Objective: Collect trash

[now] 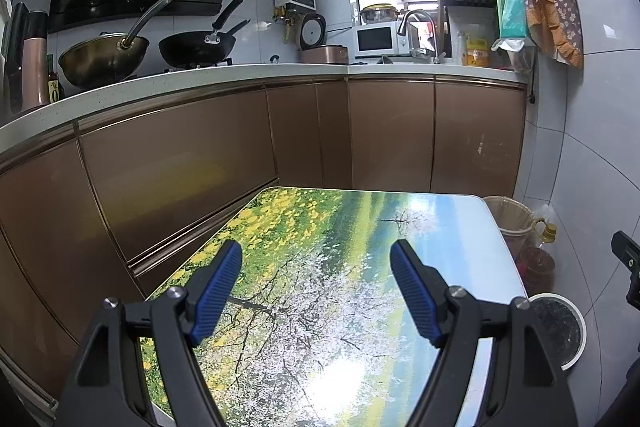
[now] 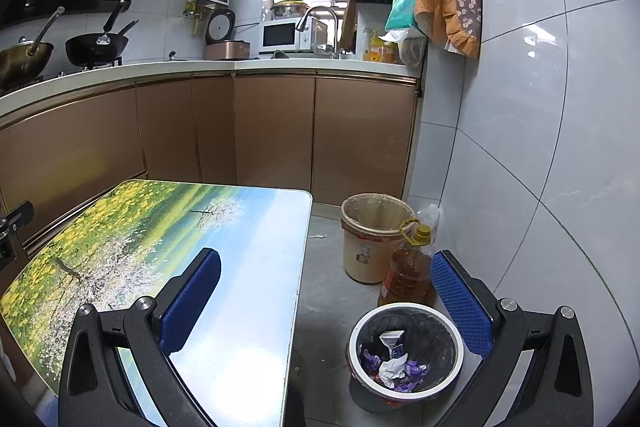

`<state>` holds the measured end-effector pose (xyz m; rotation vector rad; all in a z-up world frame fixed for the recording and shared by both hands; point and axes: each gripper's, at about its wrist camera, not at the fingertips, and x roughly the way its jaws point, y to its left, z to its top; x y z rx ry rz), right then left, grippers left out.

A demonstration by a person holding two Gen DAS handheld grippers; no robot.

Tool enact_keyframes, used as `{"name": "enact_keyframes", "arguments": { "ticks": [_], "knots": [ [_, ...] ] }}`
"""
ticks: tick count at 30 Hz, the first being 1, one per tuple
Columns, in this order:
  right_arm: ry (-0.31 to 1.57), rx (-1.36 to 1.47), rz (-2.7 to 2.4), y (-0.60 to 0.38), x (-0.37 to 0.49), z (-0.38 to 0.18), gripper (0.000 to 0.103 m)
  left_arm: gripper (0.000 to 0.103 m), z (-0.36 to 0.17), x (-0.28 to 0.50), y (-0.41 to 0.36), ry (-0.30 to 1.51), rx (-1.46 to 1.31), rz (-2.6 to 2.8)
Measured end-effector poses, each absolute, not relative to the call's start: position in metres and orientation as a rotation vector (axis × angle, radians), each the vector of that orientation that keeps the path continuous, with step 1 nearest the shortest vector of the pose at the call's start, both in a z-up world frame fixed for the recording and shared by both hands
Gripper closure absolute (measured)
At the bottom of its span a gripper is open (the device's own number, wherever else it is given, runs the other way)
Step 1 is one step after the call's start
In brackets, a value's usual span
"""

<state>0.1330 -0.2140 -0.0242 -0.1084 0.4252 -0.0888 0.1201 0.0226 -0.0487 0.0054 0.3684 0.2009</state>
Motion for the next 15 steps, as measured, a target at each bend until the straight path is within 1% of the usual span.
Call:
{"name": "enact_keyframes", "arguments": {
  "ticks": [15],
  "knots": [
    [0.424,-0.107,-0.094,-0.2147,0.1319,-0.0256,0.000,0.028,-0.0481,0.1170,0.0251,0.353,0.006,0.201]
  ]
}}
